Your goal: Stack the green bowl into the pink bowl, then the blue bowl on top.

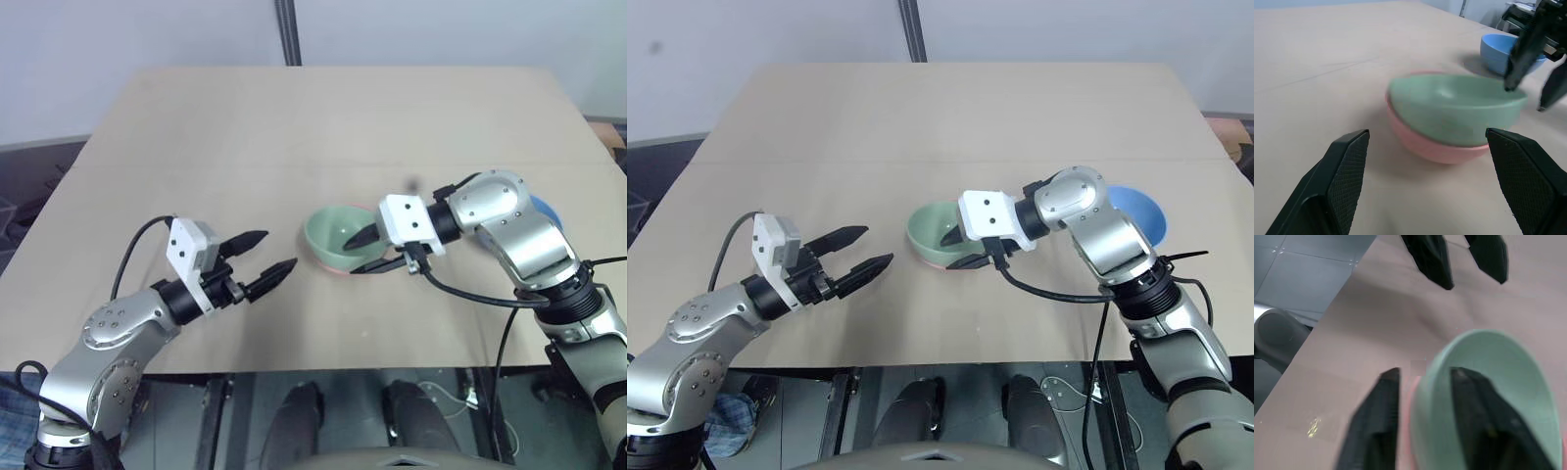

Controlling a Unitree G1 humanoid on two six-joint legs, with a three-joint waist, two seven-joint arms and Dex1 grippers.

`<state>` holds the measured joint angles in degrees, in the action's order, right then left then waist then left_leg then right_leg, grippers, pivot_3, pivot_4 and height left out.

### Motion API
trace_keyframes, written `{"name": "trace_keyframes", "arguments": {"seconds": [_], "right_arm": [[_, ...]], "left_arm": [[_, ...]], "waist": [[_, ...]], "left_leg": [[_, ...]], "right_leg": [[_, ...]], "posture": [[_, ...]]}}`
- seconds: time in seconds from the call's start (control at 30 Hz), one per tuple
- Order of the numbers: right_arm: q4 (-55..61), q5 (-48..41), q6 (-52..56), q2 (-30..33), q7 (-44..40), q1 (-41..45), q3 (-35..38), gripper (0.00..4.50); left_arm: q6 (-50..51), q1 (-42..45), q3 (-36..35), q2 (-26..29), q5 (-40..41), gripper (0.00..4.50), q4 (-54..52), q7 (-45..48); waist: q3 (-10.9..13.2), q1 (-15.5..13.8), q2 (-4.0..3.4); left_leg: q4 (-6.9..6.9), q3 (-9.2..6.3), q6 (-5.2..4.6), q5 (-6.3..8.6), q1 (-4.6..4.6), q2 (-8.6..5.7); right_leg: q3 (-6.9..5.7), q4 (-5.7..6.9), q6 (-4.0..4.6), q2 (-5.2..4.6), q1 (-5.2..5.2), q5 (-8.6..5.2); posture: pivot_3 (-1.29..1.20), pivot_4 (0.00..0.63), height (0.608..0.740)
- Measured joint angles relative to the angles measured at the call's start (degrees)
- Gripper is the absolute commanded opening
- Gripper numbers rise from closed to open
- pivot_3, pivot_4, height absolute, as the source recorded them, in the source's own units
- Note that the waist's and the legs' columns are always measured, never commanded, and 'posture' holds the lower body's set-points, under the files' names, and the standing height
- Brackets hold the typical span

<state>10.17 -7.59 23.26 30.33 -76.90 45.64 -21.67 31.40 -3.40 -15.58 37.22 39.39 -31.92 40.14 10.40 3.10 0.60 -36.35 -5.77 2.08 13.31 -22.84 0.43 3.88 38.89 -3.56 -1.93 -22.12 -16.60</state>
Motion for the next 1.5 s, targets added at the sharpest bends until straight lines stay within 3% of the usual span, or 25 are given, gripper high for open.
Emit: {"name": "trace_keyframes", "arguments": {"seconds": [0.2, 0.37, 0.83, 1.33, 1.43, 1.5], "right_arm": [[2.0, -3.1, 3.7, 2.8, 0.5, -0.2, 1.0, 2.18], [2.5, -6.5, 6.6, 7.5, 1.4, -1.8, 5.9, 2.18], [-11.3, -0.1, 8.3, 25.7, 13.0, -14.8, 16.7, 2.18], [-1.6, -0.7, 23.0, 25.8, 22.5, -22.6, 19.9, 2.18], [-1.5, -0.7, 23.6, 25.8, 23.1, -22.8, 19.9, 1.31], [-1.5, -0.6, 23.6, 25.8, 23.6, -22.8, 19.9, 0.24]], "left_arm": [[-0.6, 0.4, 0.4, 0.0, 0.0, 4.04, 0.0, 0.4], [-0.9, 0.2, 0.5, -0.4, 0.1, 4.04, 0.0, 1.1], [-0.2, 10.8, 4.7, 2.3, 5.1, 4.04, 1.7, 11.1], [-0.4, 16.6, 9.2, 3.1, 3.6, 4.04, 6.1, 15.8], [-0.4, 16.6, 9.2, 3.0, 3.5, 4.04, 6.1, 15.8], [-0.5, 16.6, 9.2, 3.0, 3.5, 4.04, 6.1, 15.8]], "waist": [[0.0, -0.6, 0.00], [0.0, -1.0, 0.02], [0.1, -0.8, 0.06], [0.1, -0.9, 0.08], [0.1, -0.8, 0.08], [0.1, -0.8, 0.08]], "left_leg": [[0.00, 0.01, 0.00, 0.00, -0.02, 0.00], [-0.01, 0.00, 0.00, 0.00, -0.02, -0.02], [-0.05, 0.12, -0.01, 0.00, -0.02, -0.04], [-0.08, 0.11, -0.01, 0.00, -0.02, -0.03], [-0.08, 0.12, -0.01, 0.00, -0.02, -0.02], [-0.08, 0.11, -0.01, 0.00, -0.01, -0.02]], "right_leg": [[0.00, -0.03, 0.00, -0.01, 0.00, 0.00], [-0.02, -0.04, 0.00, -0.04, 0.04, 0.00], [0.04, -0.06, -0.01, -0.03, 0.07, -0.01], [0.06, -0.05, -0.02, 0.00, 0.08, -0.01], [0.06, -0.05, -0.02, 0.00, 0.09, -0.01], [0.06, -0.04, -0.02, 0.00, 0.09, -0.01]], "posture": [[0.00, 0.150, 0.740], [0.00, 0.150, 0.740], [0.00, 0.150, 0.740], [0.00, 0.150, 0.740], [0.00, 0.150, 0.740], [0.00, 0.150, 0.740]]}}
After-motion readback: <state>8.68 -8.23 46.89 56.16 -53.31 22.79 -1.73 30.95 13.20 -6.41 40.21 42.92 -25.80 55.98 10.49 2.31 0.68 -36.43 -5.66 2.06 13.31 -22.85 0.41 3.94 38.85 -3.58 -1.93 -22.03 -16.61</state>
